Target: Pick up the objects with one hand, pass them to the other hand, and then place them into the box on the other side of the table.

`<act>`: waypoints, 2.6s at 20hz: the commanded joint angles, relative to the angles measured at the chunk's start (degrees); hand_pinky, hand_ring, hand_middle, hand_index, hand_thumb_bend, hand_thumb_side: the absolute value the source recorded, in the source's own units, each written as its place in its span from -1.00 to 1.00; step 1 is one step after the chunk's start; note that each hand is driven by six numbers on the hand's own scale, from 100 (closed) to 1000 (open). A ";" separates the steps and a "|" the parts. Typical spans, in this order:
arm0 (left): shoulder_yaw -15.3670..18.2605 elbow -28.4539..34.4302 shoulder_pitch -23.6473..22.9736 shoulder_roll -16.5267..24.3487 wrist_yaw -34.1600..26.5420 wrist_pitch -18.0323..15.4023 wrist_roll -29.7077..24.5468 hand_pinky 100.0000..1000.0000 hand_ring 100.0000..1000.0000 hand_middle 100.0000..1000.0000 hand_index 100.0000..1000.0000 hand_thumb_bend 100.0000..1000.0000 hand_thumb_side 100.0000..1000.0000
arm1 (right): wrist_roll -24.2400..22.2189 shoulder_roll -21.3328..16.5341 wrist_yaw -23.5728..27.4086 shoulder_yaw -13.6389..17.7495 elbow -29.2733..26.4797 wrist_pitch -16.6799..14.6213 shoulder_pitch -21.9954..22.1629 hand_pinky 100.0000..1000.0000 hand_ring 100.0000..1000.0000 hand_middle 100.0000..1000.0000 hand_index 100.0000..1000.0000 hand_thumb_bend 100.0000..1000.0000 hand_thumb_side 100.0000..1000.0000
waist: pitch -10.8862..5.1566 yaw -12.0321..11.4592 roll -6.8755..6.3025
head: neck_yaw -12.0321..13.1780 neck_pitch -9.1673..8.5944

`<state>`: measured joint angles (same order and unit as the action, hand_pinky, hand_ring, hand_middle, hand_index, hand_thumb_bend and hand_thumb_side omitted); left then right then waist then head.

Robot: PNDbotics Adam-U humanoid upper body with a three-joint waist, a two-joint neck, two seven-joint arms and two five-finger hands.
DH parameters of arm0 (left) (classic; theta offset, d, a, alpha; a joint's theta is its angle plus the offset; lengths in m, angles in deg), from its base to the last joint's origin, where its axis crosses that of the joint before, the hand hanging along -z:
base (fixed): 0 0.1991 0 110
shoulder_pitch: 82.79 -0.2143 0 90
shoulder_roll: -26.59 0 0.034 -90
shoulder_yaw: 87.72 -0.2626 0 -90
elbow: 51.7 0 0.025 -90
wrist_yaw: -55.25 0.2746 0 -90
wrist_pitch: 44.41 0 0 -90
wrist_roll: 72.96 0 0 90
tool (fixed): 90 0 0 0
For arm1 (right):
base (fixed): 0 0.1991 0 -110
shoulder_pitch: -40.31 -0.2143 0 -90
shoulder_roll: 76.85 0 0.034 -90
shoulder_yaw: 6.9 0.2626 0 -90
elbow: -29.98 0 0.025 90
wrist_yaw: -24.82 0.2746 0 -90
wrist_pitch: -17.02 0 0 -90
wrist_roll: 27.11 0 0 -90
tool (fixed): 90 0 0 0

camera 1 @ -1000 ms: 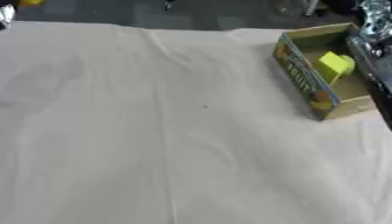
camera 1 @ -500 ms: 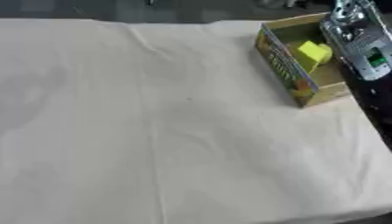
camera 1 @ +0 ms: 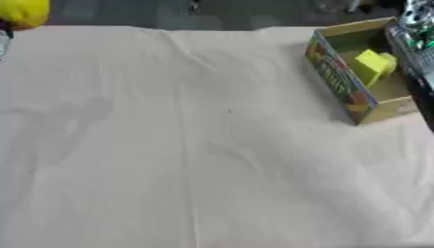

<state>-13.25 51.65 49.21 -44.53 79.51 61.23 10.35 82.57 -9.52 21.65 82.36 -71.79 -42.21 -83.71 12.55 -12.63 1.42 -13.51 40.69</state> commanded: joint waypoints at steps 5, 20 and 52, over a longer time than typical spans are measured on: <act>0.59 7.33 -3.77 3.68 2.97 1.23 2.91 -0.55 -0.18 -0.14 0.06 -1.00 -1.00 | -0.57 -1.80 -0.74 0.33 -3.10 -0.05 -0.21 0.48 0.48 0.48 0.54 -1.00 -0.30 | -2.35 -0.52 -1.13 | 1.61 -0.28; 1.18 9.30 -8.09 4.04 2.52 1.93 3.75 -0.58 -0.20 -0.15 0.05 -1.00 -1.00 | -1.11 -1.52 -0.92 0.10 -5.62 0.01 0.28 0.48 0.49 0.48 0.54 -1.00 -0.32 | -2.01 -1.13 -0.72 | 4.75 2.51; 0.75 10.08 -15.41 3.53 -0.92 1.53 3.21 -0.58 -0.22 -0.17 0.04 -1.00 -1.00 | -2.49 -1.97 -1.48 -0.32 -10.11 0.21 0.97 0.49 0.49 0.48 0.55 -1.00 -0.35 | -1.43 -1.49 -0.29 | 6.86 -0.72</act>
<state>-13.11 61.19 33.36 -42.01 78.94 62.82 13.20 80.26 -9.54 20.53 81.64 -80.61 -41.95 -82.27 12.04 -14.10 1.18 -6.44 40.66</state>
